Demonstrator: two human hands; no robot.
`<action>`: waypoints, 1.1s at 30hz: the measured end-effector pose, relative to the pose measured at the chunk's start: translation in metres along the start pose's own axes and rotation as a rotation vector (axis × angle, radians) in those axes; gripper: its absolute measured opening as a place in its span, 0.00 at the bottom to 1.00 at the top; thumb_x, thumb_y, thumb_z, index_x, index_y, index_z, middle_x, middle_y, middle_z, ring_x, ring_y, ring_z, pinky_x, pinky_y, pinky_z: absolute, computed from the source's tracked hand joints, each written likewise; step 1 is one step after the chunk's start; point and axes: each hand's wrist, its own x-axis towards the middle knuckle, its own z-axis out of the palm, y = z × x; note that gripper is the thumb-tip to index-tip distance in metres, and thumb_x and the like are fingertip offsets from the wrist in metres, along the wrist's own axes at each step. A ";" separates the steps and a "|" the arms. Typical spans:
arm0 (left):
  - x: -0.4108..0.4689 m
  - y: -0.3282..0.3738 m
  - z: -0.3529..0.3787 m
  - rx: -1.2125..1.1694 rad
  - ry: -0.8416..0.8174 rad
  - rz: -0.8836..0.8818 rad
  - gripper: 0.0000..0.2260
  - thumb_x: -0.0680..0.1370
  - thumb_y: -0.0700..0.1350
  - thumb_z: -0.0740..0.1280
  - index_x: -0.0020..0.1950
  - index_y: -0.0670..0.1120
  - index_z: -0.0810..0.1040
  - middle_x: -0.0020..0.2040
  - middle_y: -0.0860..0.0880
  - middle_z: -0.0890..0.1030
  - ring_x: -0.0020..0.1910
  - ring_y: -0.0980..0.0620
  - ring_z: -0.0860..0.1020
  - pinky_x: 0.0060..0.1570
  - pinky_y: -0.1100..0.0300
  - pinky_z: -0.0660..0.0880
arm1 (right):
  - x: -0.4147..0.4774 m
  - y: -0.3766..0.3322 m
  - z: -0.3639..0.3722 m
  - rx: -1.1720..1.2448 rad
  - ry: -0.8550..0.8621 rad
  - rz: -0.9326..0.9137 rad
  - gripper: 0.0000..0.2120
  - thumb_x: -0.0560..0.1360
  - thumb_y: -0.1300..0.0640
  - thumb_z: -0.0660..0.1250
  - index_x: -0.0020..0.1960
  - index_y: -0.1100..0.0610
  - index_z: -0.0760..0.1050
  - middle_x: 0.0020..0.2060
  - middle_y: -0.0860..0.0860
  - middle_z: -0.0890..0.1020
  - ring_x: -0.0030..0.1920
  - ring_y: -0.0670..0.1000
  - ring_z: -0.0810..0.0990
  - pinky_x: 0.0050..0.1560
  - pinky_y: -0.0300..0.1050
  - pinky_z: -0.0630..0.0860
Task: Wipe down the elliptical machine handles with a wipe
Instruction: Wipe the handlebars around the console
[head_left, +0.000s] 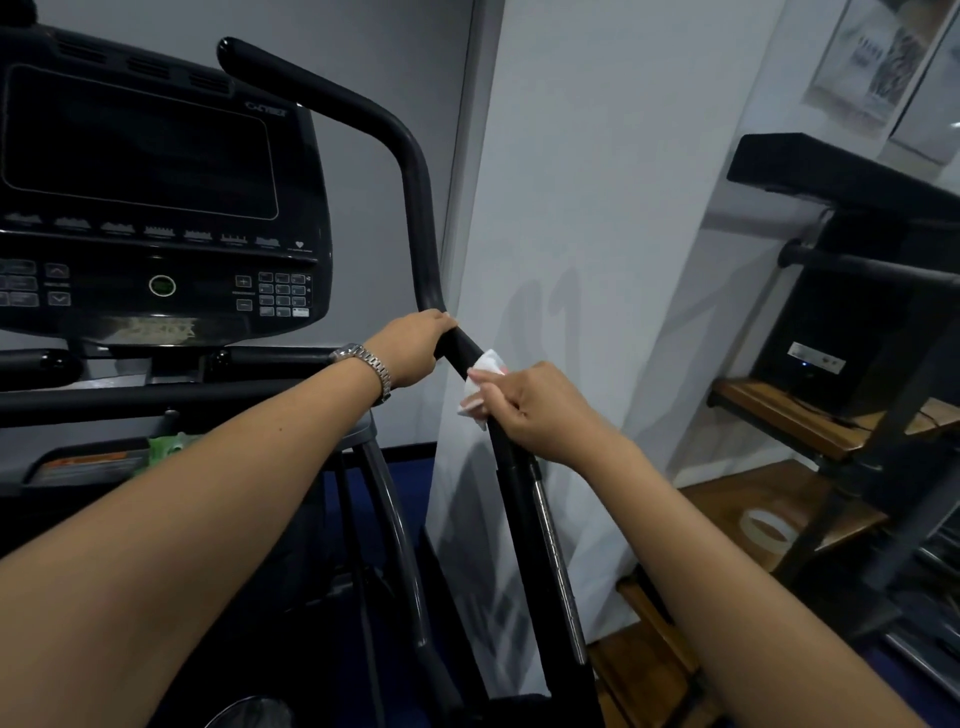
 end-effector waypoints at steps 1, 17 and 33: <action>0.000 0.000 0.000 -0.001 0.001 0.003 0.21 0.76 0.33 0.60 0.69 0.42 0.69 0.67 0.44 0.72 0.62 0.44 0.73 0.62 0.50 0.71 | -0.005 0.003 -0.004 0.058 -0.008 0.027 0.18 0.80 0.52 0.57 0.45 0.54 0.85 0.35 0.56 0.85 0.27 0.51 0.77 0.31 0.45 0.72; -0.001 0.006 0.000 -0.005 0.024 -0.012 0.20 0.76 0.33 0.60 0.68 0.42 0.69 0.66 0.43 0.72 0.62 0.42 0.73 0.62 0.50 0.70 | -0.039 0.006 -0.004 0.333 0.262 0.176 0.30 0.81 0.53 0.61 0.22 0.65 0.67 0.16 0.46 0.61 0.20 0.47 0.58 0.24 0.39 0.55; 0.000 0.012 0.005 0.082 -0.011 -0.045 0.22 0.76 0.34 0.61 0.71 0.41 0.66 0.67 0.42 0.70 0.62 0.41 0.73 0.62 0.49 0.71 | -0.054 0.006 0.018 0.262 0.326 0.108 0.30 0.81 0.58 0.60 0.20 0.54 0.64 0.21 0.40 0.76 0.19 0.43 0.66 0.23 0.37 0.57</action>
